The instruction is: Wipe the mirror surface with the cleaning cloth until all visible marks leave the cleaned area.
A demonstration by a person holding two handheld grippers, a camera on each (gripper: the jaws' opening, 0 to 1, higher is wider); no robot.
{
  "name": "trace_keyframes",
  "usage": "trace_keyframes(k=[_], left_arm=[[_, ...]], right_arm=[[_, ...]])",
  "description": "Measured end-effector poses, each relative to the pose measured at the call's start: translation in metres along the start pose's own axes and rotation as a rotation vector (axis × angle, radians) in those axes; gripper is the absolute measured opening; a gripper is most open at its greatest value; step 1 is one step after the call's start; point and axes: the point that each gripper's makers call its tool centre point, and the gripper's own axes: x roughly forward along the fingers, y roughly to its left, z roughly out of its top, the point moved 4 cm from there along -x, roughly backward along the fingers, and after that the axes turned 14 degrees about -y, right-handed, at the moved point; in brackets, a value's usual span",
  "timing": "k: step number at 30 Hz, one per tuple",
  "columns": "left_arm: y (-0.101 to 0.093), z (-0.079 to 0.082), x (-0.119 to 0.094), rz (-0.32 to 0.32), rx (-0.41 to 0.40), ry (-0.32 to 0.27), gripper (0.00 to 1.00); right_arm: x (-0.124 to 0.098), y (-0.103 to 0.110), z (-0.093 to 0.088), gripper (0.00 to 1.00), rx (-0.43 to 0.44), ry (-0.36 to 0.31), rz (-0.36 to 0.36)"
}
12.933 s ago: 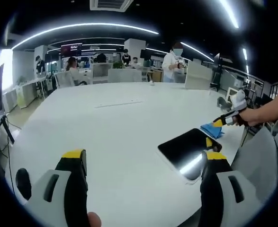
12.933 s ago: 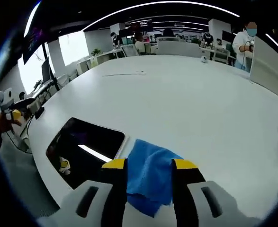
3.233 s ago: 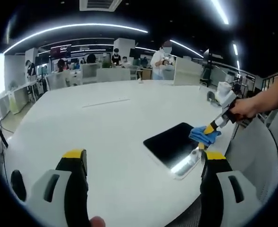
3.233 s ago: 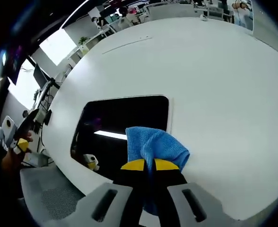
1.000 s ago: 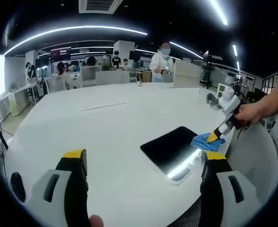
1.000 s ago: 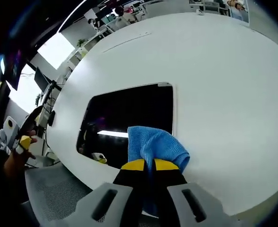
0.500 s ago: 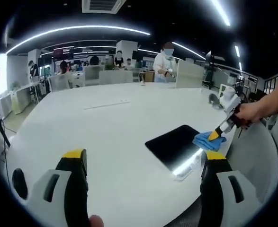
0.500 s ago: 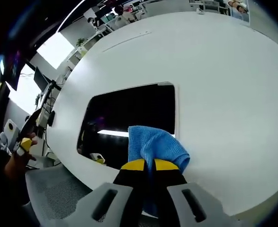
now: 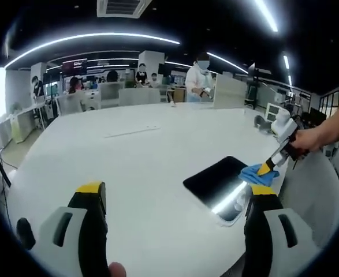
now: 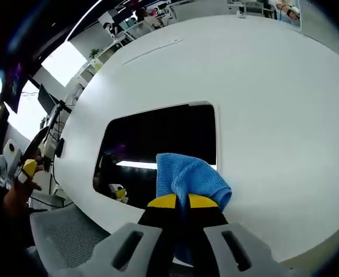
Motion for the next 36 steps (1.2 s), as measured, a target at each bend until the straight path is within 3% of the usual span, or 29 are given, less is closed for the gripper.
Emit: trace_keyframes(k=[10,15,25,27,36], left_arm=[[0.011,0.001,0.0,-0.073,0.001,0.007,0.99],[0.021,-0.006,-0.005,-0.091,0.002,0.024,0.99],[0.034,-0.006,-0.005,-0.075,0.006,0.012,0.99],[0.035,-0.005,-0.005,-0.067,0.004,0.007,0.99],[0.034,0.002,-0.005,-0.053,0.008,0.001,0.99]], right_arm=[[0.001,0.004,-0.001,0.0,-0.049,-0.011,-0.046],[0.002,0.016,-0.006,0.0,-0.005,-0.011,-0.055],[0.012,0.041,-0.007,0.0,-0.017,-0.008,-0.045],[0.015,0.047,-0.007,0.0,0.016,-0.001,-0.026],[0.026,0.076,-0.009,0.0,-0.039,0.02,0.016]])
